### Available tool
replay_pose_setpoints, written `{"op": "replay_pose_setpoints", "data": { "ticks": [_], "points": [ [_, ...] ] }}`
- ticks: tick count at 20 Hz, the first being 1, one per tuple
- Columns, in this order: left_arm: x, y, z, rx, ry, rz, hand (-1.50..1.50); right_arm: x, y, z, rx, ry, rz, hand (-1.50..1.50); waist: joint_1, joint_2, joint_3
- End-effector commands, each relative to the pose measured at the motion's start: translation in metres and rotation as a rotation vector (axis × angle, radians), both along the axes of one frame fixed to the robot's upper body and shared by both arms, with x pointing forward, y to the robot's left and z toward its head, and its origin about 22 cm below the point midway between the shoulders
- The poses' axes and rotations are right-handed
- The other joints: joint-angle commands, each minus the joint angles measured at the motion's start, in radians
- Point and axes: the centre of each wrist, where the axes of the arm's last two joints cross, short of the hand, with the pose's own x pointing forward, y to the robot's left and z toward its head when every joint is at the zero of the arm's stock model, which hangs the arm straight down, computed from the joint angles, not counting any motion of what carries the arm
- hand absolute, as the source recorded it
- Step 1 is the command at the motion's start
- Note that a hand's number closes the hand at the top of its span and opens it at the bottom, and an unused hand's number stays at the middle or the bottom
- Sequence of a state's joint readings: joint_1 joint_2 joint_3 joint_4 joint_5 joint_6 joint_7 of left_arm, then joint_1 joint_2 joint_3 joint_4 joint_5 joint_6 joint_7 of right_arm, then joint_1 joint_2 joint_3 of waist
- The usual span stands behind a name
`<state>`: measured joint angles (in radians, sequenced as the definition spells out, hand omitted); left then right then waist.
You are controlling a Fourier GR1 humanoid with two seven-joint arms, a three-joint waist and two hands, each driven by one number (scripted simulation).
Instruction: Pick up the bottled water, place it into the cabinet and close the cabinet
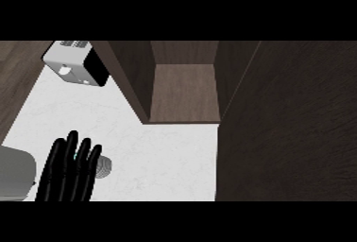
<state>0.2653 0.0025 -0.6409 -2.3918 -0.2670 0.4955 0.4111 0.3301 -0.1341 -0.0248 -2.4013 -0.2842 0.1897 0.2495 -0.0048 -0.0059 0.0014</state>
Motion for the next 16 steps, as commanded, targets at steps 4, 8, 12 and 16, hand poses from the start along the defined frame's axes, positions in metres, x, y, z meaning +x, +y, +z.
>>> {"op": "replay_pose_setpoints", "data": {
  "ticks": [4, 8, 12, 16],
  "points": [
    [-0.025, 0.005, 0.020, 0.021, -0.066, 0.074, -1.50, -0.022, -0.013, 0.020, 0.055, -0.042, 0.053, -1.50, 0.002, -0.004, 0.001],
    [-0.030, -0.005, 0.016, 0.022, -0.041, 0.063, -1.50, -0.029, -0.006, 0.026, 0.052, -0.046, 0.032, -1.50, 0.004, -0.005, 0.000],
    [-0.037, 0.003, 0.022, 0.006, -0.025, 0.078, -1.50, -0.032, -0.003, 0.028, 0.067, -0.040, 0.035, -1.50, 0.008, -0.007, 0.000],
    [-0.024, -0.006, 0.012, 0.025, -0.013, 0.127, -1.50, -0.035, -0.004, 0.025, 0.069, -0.039, 0.058, -1.50, -0.003, -0.002, 0.001]
  ]
}}
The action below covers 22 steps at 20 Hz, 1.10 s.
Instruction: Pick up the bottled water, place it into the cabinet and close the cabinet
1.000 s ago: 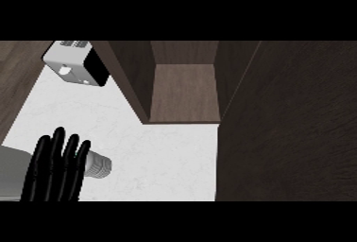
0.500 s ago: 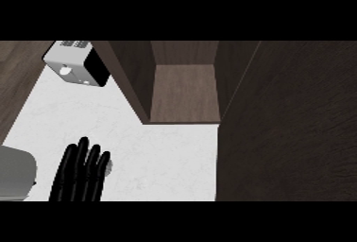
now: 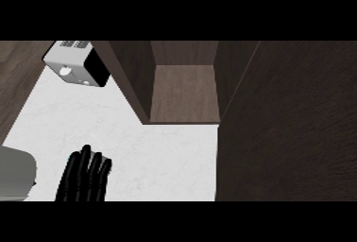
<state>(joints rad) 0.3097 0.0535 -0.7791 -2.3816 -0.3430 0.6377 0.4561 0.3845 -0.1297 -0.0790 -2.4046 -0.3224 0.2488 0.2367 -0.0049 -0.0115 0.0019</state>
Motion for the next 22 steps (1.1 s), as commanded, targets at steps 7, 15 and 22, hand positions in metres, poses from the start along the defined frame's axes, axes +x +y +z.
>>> {"op": "replay_pose_setpoints", "data": {
  "ticks": [7, 15, 22],
  "points": [
    [-0.017, 0.025, 0.010, 0.067, -0.102, 0.230, -1.50, -0.033, 0.003, 0.029, 0.084, -0.057, 0.055, -1.50, 0.006, -0.004, -0.002],
    [-0.017, 0.046, 0.000, 0.095, -0.005, 0.258, -1.50, -0.042, -0.008, 0.026, 0.067, -0.044, 0.062, -1.50, -0.005, 0.004, -0.003],
    [-0.002, 0.065, -0.038, 0.157, 0.065, 0.301, -1.50, -0.051, -0.008, 0.025, 0.083, -0.073, 0.058, -1.50, -0.012, 0.000, -0.006]
  ]
}}
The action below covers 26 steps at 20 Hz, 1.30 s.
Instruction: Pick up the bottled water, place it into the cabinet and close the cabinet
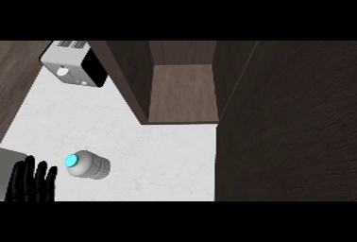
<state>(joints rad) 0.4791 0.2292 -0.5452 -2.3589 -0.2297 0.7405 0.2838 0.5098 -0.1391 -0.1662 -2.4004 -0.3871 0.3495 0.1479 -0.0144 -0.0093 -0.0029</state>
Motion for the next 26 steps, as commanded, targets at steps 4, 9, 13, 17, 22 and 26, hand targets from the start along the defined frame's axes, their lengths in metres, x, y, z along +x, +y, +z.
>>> {"op": "replay_pose_setpoints", "data": {
  "ticks": [4, 9, 13, 17, 22, 26],
  "points": [
    [0.015, 0.038, -0.021, 0.054, 0.028, 0.023, -1.50, -0.031, 0.012, 0.032, 0.090, -0.068, 0.073, -1.50, -0.005, 0.002, -0.001],
    [0.030, 0.043, -0.049, 0.061, 0.024, 0.001, -1.50, -0.028, 0.005, 0.036, 0.084, -0.080, 0.090, -1.50, -0.003, 0.005, 0.000],
    [0.033, 0.059, -0.078, 0.021, 0.069, 0.026, -1.50, -0.040, 0.013, 0.035, 0.097, -0.066, 0.084, -1.50, -0.009, 0.003, -0.001],
    [0.050, 0.071, -0.111, 0.046, 0.077, 0.065, -1.50, -0.038, 0.007, 0.027, 0.085, -0.070, 0.099, -1.50, -0.013, 0.006, 0.000],
    [0.062, 0.107, -0.124, 0.042, 0.122, 0.076, -1.50, -0.043, -0.003, 0.025, 0.097, -0.078, 0.101, -1.50, -0.018, 0.005, 0.001],
    [0.061, 0.098, -0.156, 0.021, 0.148, 0.075, -1.50, -0.046, -0.002, 0.027, 0.101, -0.075, 0.093, -1.50, -0.013, 0.006, 0.000]
  ]
}}
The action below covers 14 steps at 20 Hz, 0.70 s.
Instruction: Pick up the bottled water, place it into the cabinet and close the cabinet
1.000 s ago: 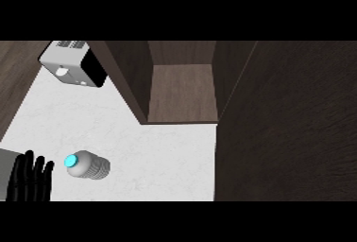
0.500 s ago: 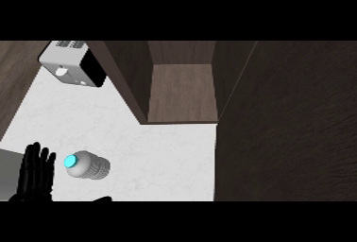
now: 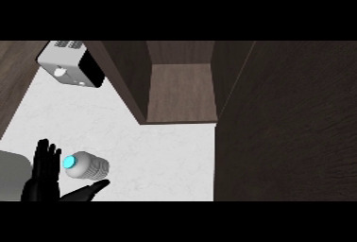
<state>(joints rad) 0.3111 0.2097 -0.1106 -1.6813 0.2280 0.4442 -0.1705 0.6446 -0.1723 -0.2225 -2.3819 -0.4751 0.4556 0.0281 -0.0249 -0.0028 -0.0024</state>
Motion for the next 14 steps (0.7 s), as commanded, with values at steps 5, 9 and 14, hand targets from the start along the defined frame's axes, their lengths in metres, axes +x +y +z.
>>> {"op": "replay_pose_setpoints", "data": {
  "ticks": [5, 9, 14],
  "points": [
    [0.007, 0.015, -0.052, -0.048, 0.042, 0.011, -1.50, -0.027, 0.016, 0.044, 0.081, -0.067, 0.080, -1.50, -0.002, 0.001, -0.001],
    [-0.003, 0.023, -0.078, -0.049, 0.075, 0.004, -1.50, -0.021, 0.002, 0.035, 0.082, -0.069, 0.084, -1.50, 0.006, 0.002, 0.000],
    [0.015, 0.016, -0.099, -0.092, 0.018, 0.050, -1.50, -0.028, 0.008, 0.038, 0.090, -0.077, 0.090, -1.50, 0.000, 0.003, -0.002]
  ]
}}
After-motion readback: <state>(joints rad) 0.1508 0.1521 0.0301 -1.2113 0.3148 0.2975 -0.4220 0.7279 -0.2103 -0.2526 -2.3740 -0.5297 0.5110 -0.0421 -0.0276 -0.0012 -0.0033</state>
